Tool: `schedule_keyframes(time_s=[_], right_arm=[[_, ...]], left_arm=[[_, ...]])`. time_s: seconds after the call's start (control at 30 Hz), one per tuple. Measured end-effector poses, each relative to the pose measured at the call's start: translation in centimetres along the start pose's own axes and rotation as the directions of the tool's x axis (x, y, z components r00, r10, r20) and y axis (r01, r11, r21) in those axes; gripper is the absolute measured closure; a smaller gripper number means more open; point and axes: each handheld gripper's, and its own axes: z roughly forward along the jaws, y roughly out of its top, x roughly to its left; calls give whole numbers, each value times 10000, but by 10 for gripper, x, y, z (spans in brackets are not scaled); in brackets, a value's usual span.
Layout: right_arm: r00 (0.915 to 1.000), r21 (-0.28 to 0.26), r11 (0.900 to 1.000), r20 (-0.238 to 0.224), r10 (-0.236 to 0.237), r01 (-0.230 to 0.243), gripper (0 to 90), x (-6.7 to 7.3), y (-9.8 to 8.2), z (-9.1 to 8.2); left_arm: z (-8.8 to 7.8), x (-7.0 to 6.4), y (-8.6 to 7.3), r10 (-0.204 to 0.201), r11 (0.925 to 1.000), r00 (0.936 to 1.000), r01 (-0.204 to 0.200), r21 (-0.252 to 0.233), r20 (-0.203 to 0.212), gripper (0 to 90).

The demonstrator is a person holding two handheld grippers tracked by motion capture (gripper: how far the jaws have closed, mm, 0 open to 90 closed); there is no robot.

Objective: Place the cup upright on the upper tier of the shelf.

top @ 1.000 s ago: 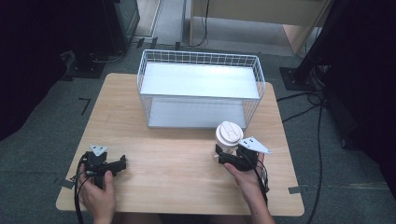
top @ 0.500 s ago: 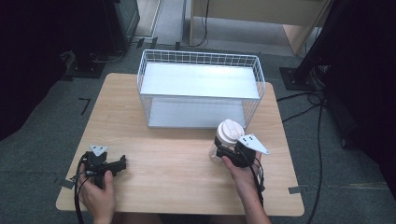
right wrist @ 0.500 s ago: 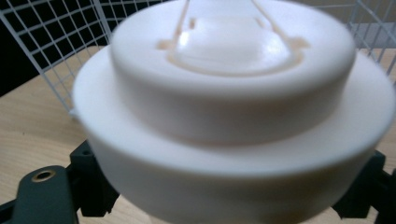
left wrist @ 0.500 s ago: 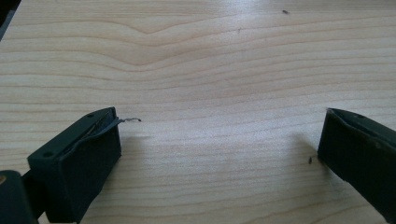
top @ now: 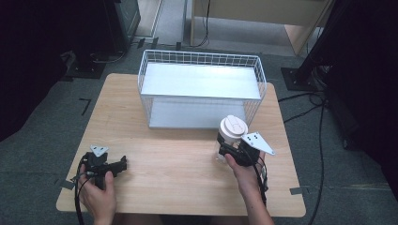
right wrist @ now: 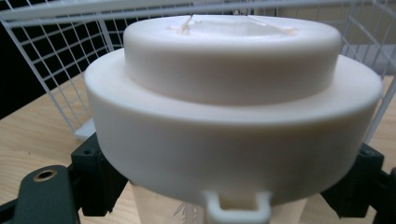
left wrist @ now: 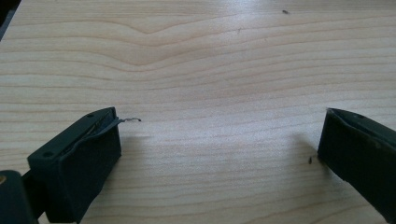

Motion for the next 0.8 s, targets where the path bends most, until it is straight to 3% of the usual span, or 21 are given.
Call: schedule_keyframes(time_s=[0.37, 0.8], right_arm=[[9995, -612, 9976, -43, -315, 312, 155, 12, 27, -5], [9977, -1459, 9871, -88, -676, 656, 155, 24, 61, -7]], left_arm=[[0, 0, 0, 10, 10000, 10000, -10, 10, -4, 0], [0, 0, 0, 16, 10000, 10000, -16, 6, -5, 0]])
